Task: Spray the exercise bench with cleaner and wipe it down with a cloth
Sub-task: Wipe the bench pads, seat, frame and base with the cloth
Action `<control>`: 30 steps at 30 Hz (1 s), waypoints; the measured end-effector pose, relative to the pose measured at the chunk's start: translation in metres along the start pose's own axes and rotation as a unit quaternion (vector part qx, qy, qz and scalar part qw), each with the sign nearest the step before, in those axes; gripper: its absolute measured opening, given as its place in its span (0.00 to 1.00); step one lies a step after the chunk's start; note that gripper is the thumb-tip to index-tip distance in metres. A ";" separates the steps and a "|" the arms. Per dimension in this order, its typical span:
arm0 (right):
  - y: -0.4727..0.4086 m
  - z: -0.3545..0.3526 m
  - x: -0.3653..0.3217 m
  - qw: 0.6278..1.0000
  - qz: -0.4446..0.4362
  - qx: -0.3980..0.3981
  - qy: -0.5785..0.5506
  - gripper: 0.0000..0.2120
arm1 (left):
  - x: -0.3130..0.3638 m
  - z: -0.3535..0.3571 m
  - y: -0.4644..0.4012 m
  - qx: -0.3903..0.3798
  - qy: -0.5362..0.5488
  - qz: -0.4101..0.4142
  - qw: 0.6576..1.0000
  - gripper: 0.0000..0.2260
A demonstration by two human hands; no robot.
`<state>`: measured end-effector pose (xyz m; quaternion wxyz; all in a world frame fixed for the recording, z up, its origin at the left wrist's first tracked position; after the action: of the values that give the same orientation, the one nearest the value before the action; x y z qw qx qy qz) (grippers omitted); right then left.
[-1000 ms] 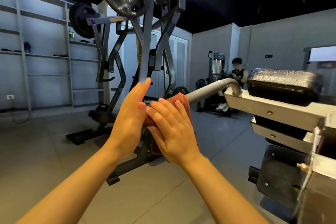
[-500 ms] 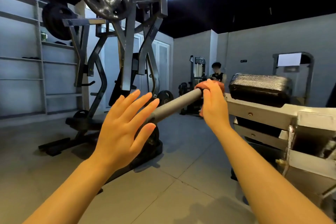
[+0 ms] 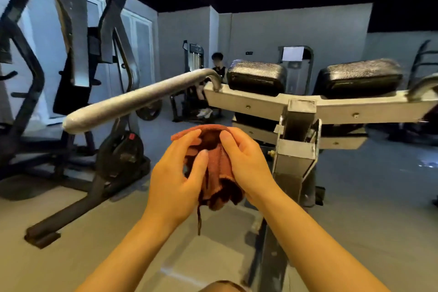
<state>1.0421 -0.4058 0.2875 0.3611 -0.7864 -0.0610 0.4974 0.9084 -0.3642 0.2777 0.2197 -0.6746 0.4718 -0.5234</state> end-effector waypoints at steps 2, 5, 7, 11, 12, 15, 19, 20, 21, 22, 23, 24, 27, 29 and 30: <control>0.025 -0.016 0.003 0.999 0.019 0.012 0.031 0.11 | 0.001 0.021 0.004 -0.002 0.103 -0.061 0.993 0.11; 0.059 -0.037 0.000 0.996 0.020 0.025 0.084 0.11 | 0.002 0.051 0.011 -0.045 0.272 -0.162 0.948 0.10; 0.080 -0.042 -0.001 0.992 0.023 0.015 0.125 0.12 | 0.006 0.069 0.021 -0.075 0.368 -0.231 0.897 0.11; 0.132 -0.032 0.020 0.988 0.068 -0.009 0.140 0.17 | 0.001 0.090 0.047 -0.085 0.406 -0.322 0.851 0.14; 0.146 -0.031 0.028 0.988 0.090 -0.004 0.123 0.17 | -0.002 0.098 0.056 -0.104 0.397 -0.341 0.846 0.14; 0.177 -0.037 0.037 0.982 0.132 0.015 0.133 0.15 | -0.011 0.112 0.083 -0.147 0.335 -0.355 0.860 0.10; 0.206 -0.063 0.037 0.966 0.202 0.104 0.123 0.21 | 0.008 0.113 0.102 -0.252 0.231 -0.200 0.918 0.14; 0.212 -0.064 0.038 0.961 0.231 0.087 0.124 0.22 | 0.016 0.113 0.106 -0.287 0.220 -0.158 0.919 0.15; 0.218 -0.063 0.040 0.957 0.257 0.064 0.115 0.22 | 0.023 0.112 0.109 -0.313 0.213 -0.128 0.917 0.16; 0.223 -0.061 0.040 0.955 0.273 0.045 0.106 0.18 | 0.028 0.111 0.111 -0.329 0.205 -0.111 0.915 0.16; 0.226 -0.061 0.039 0.954 0.279 0.038 0.107 0.14 | 0.031 0.109 0.113 -0.336 0.196 -0.102 0.915 0.17; 0.229 -0.061 0.037 0.952 0.279 0.042 0.116 0.10 | 0.032 0.107 0.113 -0.337 0.188 -0.099 0.917 0.17; 0.235 -0.064 0.033 0.952 0.265 0.071 0.135 0.04 | 0.030 0.105 0.118 -0.359 0.175 -0.107 0.910 0.18; 0.238 -0.064 0.031 0.952 0.253 0.082 0.152 0.03 | 0.031 0.106 0.123 -0.401 0.161 -0.102 0.896 0.17; 0.239 -0.065 0.029 0.950 0.250 0.084 0.165 0.02 | 0.033 0.106 0.126 -0.417 0.154 -0.094 0.891 0.14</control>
<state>1.0470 -0.6002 0.1313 0.2948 -0.8144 0.2396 0.4387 0.9546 -0.4714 0.1567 -0.2072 -0.6561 0.6090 -0.3945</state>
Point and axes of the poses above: each hand's wrist, its own y-axis away from the middle knuckle, its own z-axis out of the palm, x = y × z, the point moved 6 cm from there along -y, towards the middle knuckle, and after that the axes turned 6 degrees about -x, right-handed, at the moved point
